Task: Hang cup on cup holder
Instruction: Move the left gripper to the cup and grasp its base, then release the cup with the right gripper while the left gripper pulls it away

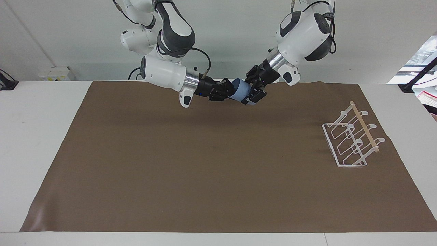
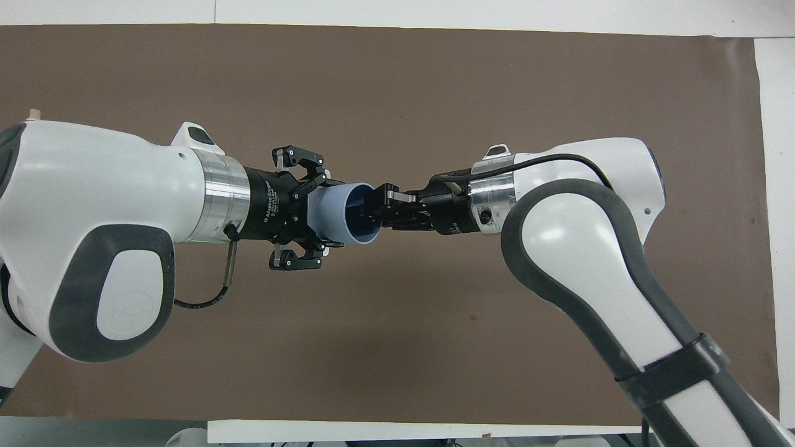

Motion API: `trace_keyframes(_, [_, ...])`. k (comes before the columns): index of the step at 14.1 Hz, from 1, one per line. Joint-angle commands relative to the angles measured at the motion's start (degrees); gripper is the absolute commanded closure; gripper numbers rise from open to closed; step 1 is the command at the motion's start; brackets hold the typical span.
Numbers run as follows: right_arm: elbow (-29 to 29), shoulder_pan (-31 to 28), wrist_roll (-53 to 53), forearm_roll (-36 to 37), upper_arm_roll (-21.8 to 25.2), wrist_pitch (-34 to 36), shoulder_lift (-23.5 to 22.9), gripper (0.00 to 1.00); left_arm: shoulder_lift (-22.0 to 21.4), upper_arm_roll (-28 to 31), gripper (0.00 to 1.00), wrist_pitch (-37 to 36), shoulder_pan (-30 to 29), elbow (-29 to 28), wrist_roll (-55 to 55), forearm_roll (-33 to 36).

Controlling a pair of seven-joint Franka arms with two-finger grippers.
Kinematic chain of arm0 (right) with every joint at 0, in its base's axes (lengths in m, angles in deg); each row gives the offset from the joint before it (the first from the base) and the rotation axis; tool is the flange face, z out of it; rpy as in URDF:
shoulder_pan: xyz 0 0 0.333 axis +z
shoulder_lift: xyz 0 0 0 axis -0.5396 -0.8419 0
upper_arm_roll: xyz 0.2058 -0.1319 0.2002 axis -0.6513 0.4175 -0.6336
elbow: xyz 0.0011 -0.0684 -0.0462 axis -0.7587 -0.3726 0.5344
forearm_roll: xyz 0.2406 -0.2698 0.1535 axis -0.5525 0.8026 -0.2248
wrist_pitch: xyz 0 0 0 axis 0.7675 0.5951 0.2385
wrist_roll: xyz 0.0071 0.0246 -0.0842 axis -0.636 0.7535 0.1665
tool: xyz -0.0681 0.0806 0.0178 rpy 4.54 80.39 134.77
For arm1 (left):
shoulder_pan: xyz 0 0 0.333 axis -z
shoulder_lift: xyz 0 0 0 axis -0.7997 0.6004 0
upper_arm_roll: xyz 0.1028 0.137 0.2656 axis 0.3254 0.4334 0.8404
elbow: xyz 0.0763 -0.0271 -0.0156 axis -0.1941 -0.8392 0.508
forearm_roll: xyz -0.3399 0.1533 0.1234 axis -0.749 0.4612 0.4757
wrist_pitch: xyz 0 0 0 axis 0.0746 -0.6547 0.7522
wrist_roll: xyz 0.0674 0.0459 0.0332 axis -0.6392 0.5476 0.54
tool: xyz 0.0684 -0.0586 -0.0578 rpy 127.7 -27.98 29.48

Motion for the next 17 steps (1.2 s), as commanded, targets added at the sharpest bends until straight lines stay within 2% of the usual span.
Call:
trace_keyframes(1, [-0.08,0.05,0.97,-1.22,-0.12,-0.42,0.39,0.0,-0.66,0.61,1.0,0.24,0.9,-0.82,-0.65,-0.39])
trace_keyframes(5, [0.0,-6.88,0.63,1.32,0.49,7.99,0.91,0.0,-0.58,0.61,1.0,0.15,0.81,-0.73,-0.56,-0.39])
trace_keyframes(9, [0.0,-12.68,0.89,19.83,0.58,9.43,5.74,0.0,-0.31,0.96,1.0,-1.16,-0.85,0.05,-0.82,0.21])
trace_keyframes(10, [0.0,-14.44,0.89,25.79,0.58,9.51,6.79,0.0,0.3,1.05,1.0,-4.56,-2.78,1.54,-1.0,5.09])
trace_keyframes(11, [0.09,-16.46,0.8,30.99,0.58,10.12,7.41,0.0,1.09,0.88,1.0,-8.94,-4.1,4.16,-2.22,13.67])
trace_keyframes(12, [0.27,-18.22,0.71,35.04,0.58,10.22,7.51,0.0,1.79,0.79,1.0,-12.12,-4.72,5.41,-5.53,19.32])
trace_keyframes(13, [0.35,-19.63,0.54,38.13,0.58,10.22,7.42,0.0,1.97,1.05,1.0,-13.81,-5.34,5.77,-10.7,21.99])
trace_keyframes(15, [0.36,-22.97,0.71,43.93,0.58,10.04,7.42,0.0,2.15,1.32,1.0,-14.87,-8.84,5.94,-18.19,26.38])
trace_keyframes(17, [1.4,-23.94,0.54,55.14,0.58,10.3,7.07,0.0,2.24,1.23,1.0,-14.45,-10.53,5.95,-21.72,35.95])
